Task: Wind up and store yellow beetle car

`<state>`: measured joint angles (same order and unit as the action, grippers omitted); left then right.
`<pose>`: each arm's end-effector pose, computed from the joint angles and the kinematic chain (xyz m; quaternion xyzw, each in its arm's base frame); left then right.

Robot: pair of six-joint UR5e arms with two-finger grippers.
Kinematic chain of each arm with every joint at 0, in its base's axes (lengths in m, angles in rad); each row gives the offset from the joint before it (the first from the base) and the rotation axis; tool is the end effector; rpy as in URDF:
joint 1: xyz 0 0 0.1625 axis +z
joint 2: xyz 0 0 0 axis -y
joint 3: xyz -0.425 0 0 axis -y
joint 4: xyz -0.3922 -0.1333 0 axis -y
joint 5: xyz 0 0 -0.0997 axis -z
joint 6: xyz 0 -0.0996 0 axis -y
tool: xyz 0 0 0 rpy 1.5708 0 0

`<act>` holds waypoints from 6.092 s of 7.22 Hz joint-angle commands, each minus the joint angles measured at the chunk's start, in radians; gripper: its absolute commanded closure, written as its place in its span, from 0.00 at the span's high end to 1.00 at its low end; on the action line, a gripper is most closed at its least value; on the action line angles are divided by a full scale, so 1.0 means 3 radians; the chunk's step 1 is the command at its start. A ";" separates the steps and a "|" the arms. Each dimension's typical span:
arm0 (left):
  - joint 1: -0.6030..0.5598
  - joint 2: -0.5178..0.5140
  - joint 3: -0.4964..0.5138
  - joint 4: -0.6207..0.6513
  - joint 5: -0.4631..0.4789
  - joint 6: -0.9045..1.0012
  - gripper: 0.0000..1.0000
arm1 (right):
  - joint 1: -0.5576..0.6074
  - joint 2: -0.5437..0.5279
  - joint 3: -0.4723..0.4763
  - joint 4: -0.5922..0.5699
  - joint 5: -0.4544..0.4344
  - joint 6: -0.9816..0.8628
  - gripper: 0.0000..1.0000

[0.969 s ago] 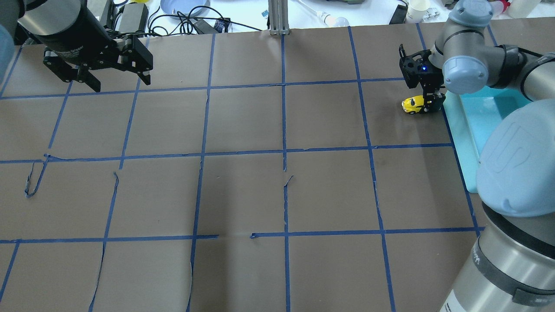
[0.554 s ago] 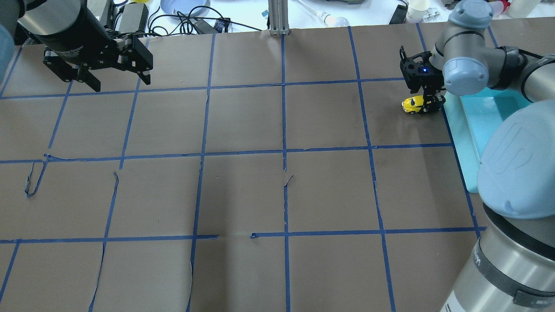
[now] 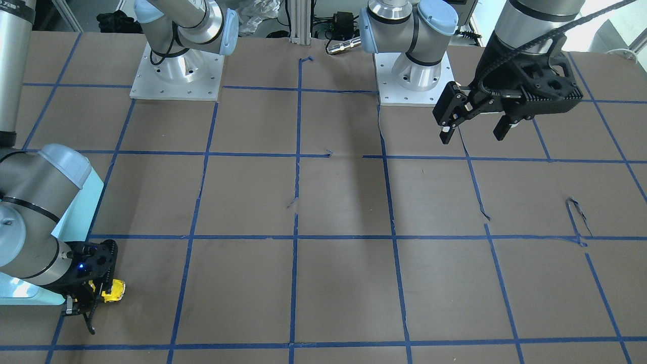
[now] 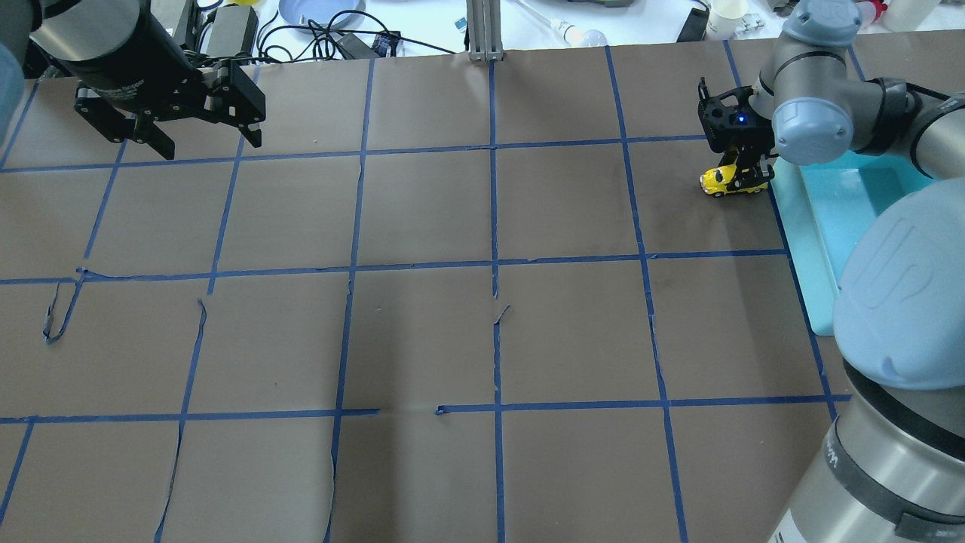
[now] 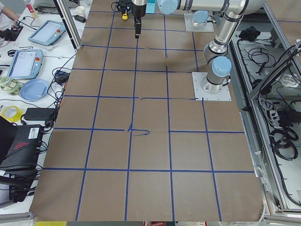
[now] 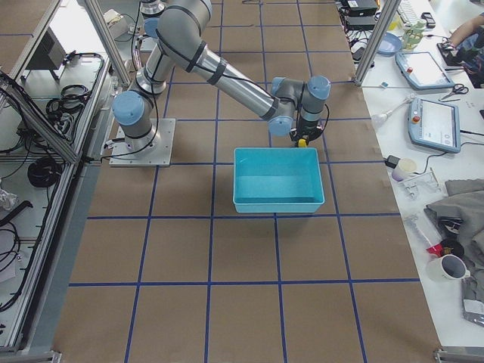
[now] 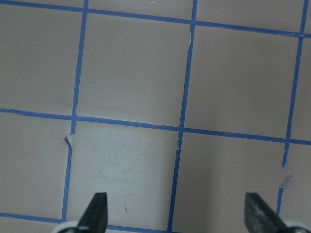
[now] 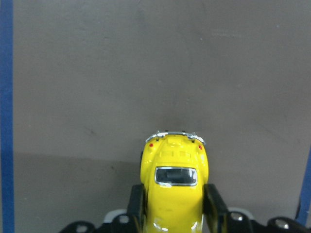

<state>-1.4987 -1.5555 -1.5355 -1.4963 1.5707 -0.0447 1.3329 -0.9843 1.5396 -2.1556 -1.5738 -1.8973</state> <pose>-0.0972 -0.5049 0.5209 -0.0582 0.9963 -0.0625 0.0008 -0.0289 -0.6835 0.2131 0.7376 -0.6750 0.0058 0.0136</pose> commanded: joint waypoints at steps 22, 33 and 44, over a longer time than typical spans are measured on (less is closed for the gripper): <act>0.0005 -0.0005 0.0010 0.0002 0.0005 0.0011 1.00 | -0.1206 -0.0718 0.1137 -0.0474 -0.0051 -0.1111 0.20; 0.0005 -0.0005 0.0015 0.0002 0.0005 0.0016 1.00 | -0.1191 -0.1044 0.0800 0.0030 -0.0062 -0.0734 1.00; 0.0010 0.0000 0.0010 0.0002 0.0010 0.0021 1.00 | -0.0319 -0.2119 0.0017 0.1929 -0.0097 0.2429 1.00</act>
<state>-1.4957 -1.5561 -1.5335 -1.4956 1.5733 -0.0386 1.1443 -1.6200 1.5531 -1.5795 -1.6001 -1.3331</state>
